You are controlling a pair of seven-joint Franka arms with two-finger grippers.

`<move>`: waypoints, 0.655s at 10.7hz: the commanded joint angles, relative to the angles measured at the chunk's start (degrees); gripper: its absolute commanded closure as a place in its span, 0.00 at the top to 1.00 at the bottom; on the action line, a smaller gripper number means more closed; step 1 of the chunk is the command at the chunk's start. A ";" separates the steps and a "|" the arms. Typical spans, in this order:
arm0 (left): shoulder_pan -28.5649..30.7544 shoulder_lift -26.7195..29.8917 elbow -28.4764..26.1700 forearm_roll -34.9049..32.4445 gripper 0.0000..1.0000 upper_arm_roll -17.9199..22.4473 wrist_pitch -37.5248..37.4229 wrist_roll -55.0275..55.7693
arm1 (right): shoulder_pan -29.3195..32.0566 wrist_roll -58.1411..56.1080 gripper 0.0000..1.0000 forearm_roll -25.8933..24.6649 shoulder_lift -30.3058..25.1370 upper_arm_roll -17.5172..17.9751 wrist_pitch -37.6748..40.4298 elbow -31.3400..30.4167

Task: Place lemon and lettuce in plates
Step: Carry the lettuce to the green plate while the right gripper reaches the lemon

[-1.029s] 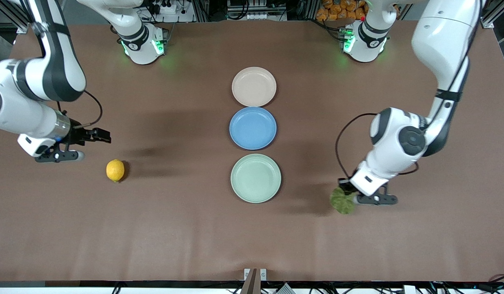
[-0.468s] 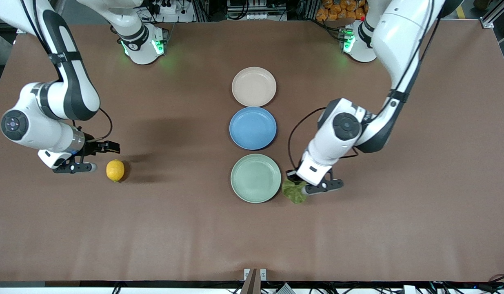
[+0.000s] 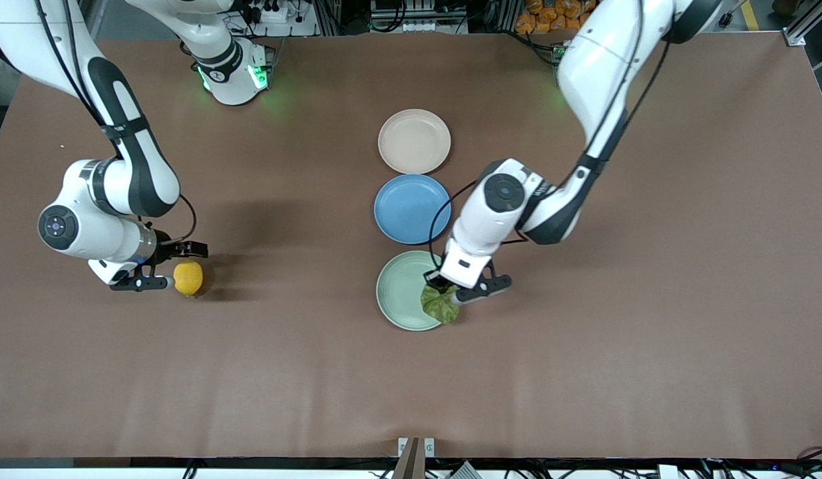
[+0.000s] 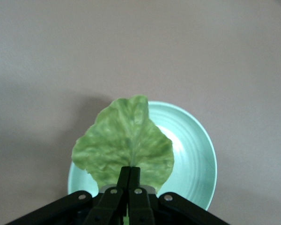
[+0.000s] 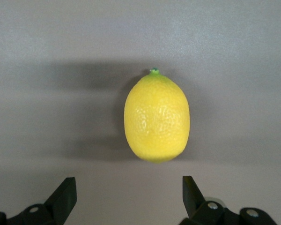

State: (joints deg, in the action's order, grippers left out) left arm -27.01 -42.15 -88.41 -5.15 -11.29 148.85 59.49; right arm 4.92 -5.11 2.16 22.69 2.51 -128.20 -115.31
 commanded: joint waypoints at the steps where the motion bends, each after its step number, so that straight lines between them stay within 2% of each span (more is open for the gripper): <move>1: -6.20 -2.75 1.75 0.32 0.00 4.25 2.40 5.89 | 0.44 -0.25 1.00 -0.31 3.22 0.39 -0.48 3.85; 2: -7.34 -3.89 1.75 0.32 0.00 4.95 2.49 7.03 | 0.62 -0.25 1.00 -1.62 4.28 0.39 -0.74 4.74; 3: -7.97 -4.25 1.66 0.23 0.29 5.92 2.58 7.31 | 0.79 -0.25 1.00 -3.81 5.85 0.39 -1.87 5.96; 4: -8.23 -4.43 1.23 0.14 0.99 6.01 2.58 7.57 | 0.88 -0.16 1.00 -5.92 6.91 0.31 -3.36 6.32; 7: -7.45 -2.42 1.22 -4.23 1.00 8.02 2.15 6.18 | 0.80 -0.16 1.00 -6.55 8.41 0.22 -4.60 6.50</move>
State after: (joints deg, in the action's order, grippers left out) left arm -34.38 -45.93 -88.14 -5.47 -5.65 151.04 65.63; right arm 5.01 -5.15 -2.59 28.95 2.22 -132.12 -110.48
